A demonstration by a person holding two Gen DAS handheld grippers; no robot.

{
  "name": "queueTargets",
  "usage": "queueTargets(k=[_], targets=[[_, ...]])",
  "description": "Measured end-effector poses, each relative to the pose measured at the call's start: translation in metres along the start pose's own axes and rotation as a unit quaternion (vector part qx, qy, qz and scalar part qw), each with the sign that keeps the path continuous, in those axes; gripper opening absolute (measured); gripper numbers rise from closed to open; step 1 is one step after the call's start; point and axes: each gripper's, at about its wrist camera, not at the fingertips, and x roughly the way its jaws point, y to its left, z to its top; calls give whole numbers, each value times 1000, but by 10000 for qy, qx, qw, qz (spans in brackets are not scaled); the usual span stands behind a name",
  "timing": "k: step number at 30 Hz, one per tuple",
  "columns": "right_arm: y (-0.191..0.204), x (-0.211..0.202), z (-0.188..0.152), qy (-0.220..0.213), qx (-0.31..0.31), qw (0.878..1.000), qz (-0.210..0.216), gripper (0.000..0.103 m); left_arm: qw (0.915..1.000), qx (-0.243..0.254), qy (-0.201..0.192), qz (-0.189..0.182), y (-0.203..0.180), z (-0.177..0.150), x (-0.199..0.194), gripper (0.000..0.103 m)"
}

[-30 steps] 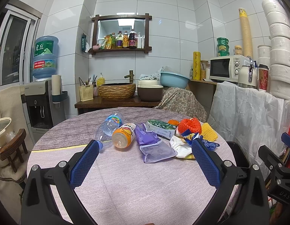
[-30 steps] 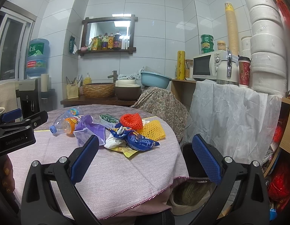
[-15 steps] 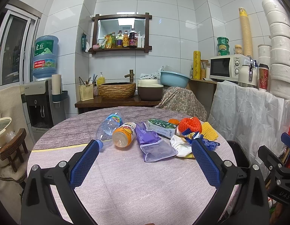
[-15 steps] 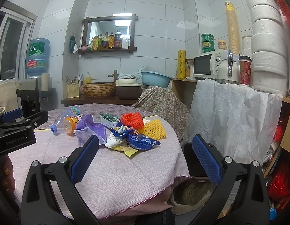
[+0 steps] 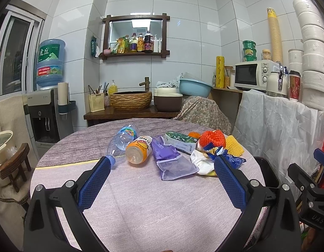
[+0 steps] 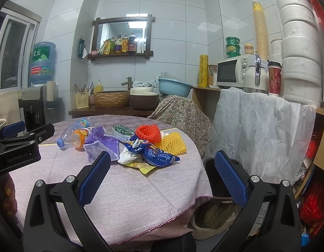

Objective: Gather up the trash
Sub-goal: 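Move the left tool toward the clear water bottle and the right tool toward the purple bag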

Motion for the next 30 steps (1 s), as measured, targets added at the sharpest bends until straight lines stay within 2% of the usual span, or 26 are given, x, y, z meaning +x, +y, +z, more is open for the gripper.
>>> queueTargets(k=[8,13,15,19,24,27,30], targets=[[-2,5,1,80,-3,10000,24,98,9999,-10,107,-35,2,0,4,98],[-6,32,1,438,-33,9987,252,98,9969,-62,755,-204,15,-5,26,98],[-4,49,-2,743,-88,9962,443,98,9937,-178,1081,-243,24,-8,39,98],[5,74,-7,1082,-112,9904,857,98,9848,-374,1651,-379,40,-18,59,98],[22,103,-6,1549,-45,9721,1758,98,9786,-298,2018,-279,53,-27,73,97],[38,121,1,1710,-69,9620,2129,98,9743,-388,2195,-338,68,-23,82,95],[59,143,14,1893,-140,9496,2494,97,9734,-344,2249,-251,80,-14,91,93]])
